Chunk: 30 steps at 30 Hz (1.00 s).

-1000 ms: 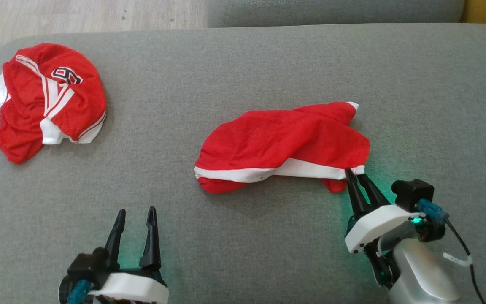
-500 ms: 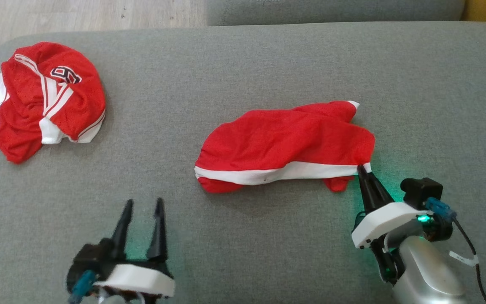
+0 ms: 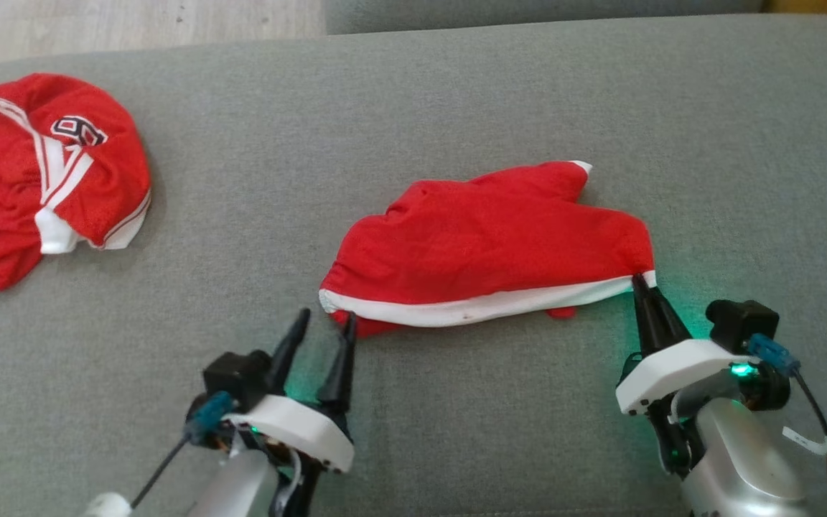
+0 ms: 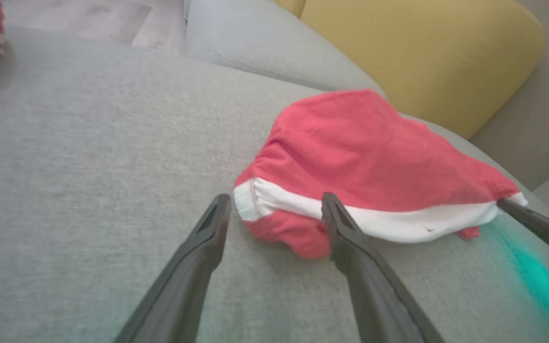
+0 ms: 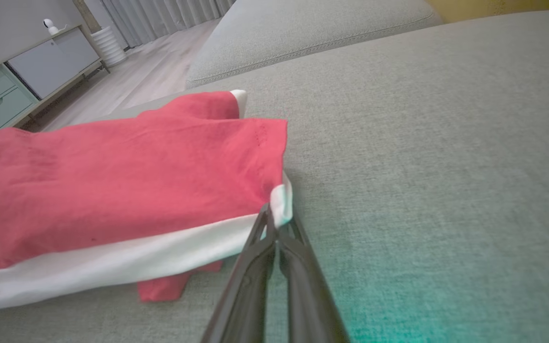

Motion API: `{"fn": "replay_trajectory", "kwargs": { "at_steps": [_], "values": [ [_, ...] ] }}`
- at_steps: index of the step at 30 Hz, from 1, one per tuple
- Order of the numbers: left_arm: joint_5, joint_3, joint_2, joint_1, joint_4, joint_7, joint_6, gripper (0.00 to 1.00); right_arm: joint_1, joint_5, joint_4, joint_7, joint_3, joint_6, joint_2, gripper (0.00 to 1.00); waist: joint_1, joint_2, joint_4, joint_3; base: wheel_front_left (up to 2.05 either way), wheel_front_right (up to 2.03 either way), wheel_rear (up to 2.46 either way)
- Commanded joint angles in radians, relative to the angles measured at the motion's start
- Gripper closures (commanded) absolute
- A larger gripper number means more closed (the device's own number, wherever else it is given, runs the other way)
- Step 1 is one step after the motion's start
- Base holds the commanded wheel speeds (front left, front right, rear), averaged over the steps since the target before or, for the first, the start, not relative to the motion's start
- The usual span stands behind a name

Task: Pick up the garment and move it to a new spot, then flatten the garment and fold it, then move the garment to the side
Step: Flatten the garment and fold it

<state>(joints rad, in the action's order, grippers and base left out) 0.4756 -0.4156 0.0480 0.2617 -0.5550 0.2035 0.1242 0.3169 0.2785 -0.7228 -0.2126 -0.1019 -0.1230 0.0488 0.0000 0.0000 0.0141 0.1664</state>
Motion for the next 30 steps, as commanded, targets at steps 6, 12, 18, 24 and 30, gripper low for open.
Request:
{"fn": "replay_trajectory", "kwargs": {
  "at_steps": [6,12,18,24,30],
  "values": [
    [0.05,-0.051,0.015,0.063,-0.019,0.002,0.006,0.0,0.033,-0.022,0.021,-0.017,0.013,-0.008,0.001,1.0,0.0,0.0,-0.013,0.013,0.0,0.0,0.0],
    [0.094,-0.108,0.029,0.099,-0.03,0.021,0.006,0.0,0.036,-0.04,0.017,-0.018,0.039,-0.008,0.001,1.0,0.0,0.0,-0.015,0.02,0.0,0.0,0.0],
    [0.143,-0.14,0.044,0.115,-0.047,0.031,0.006,0.0,0.038,-0.046,0.016,-0.019,0.048,-0.008,0.001,1.0,0.0,0.0,-0.016,0.021,0.0,0.0,0.0],
    [0.181,-0.154,0.058,0.139,-0.084,0.039,0.006,0.0,0.04,-0.04,0.017,-0.02,0.041,-0.008,0.001,1.0,0.0,0.0,-0.017,0.024,0.0,0.0,0.0],
    [0.262,-0.228,0.052,0.164,-0.071,0.036,0.006,0.0,0.043,-0.038,0.017,-0.021,0.035,-0.008,0.001,1.0,0.0,0.0,-0.025,0.029,0.0,0.0,0.0]
  ]
}}
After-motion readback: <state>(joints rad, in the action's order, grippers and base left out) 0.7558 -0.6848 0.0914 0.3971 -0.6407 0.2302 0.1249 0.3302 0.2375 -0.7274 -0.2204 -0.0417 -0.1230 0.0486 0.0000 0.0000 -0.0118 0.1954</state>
